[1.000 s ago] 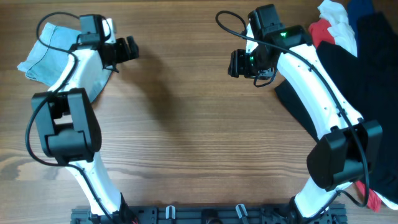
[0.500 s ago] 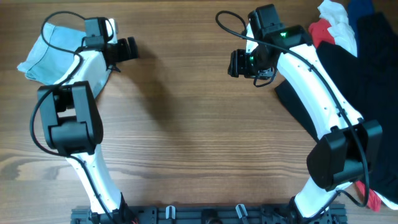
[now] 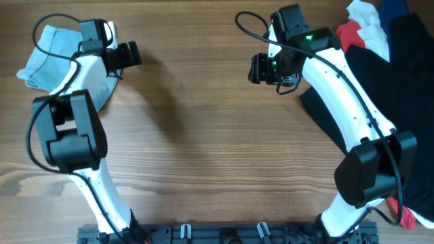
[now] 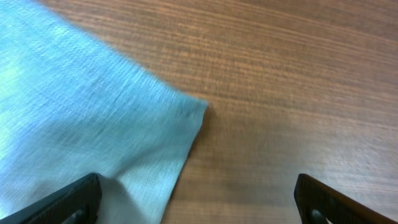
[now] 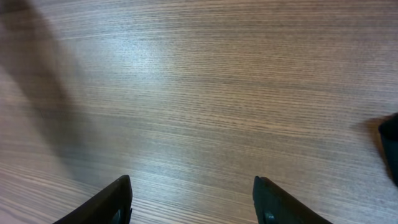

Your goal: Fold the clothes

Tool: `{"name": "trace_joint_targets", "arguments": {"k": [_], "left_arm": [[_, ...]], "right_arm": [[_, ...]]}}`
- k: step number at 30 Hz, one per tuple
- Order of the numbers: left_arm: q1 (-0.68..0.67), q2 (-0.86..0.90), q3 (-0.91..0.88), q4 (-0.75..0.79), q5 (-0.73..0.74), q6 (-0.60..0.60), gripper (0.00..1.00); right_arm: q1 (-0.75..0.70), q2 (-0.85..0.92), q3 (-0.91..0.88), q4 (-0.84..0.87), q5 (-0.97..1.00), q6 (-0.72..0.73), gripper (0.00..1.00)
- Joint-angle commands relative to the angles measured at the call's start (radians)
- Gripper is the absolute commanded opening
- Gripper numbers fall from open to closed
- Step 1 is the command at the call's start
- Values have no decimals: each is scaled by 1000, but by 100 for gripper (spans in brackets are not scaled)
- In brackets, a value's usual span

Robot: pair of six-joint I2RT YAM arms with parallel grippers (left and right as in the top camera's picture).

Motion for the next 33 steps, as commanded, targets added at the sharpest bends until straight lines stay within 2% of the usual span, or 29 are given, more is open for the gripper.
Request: {"name": "trace_joint_targets", "arguments": {"k": [1, 7, 13, 17, 19, 20, 21, 23, 24, 25, 26, 33], "left_arm": [[-6, -156, 15, -40, 9, -14, 100], [-71, -277, 15, -154, 87, -43, 100], [-200, -291, 15, -333, 51, -40, 100], [-259, -292, 15, -517, 35, -40, 100], [-266, -292, 15, -586, 44, -44, 100], [-265, -292, 15, -616, 55, -43, 100], [-265, -292, 15, -647, 57, -43, 97], [-264, -292, 15, -703, 57, -44, 79], [-264, -292, 15, -733, 57, -44, 50], [-264, -292, 15, -769, 56, -44, 20], [-264, -292, 15, -796, 57, -45, 4], [-264, -302, 15, -966, 53, -71, 4]], "right_arm": [[4, -13, 18, 24, -16, 7, 64], [4, -13, 18, 114, -8, -43, 70], [-38, -13, 18, 178, 10, -48, 72], [-80, -13, 18, 87, 10, -48, 57], [-90, -13, 18, 29, 20, -49, 45], [-91, -13, 18, 7, 38, -49, 36], [-91, -13, 18, -11, 54, -49, 31], [-91, -15, 18, -45, 80, -49, 12], [-91, -15, 18, -62, 95, -49, 4], [-91, -15, 18, -82, 110, -49, 4], [-91, -16, 18, -95, 114, -49, 4], [-91, -67, 18, -158, 125, -47, 4]]}}
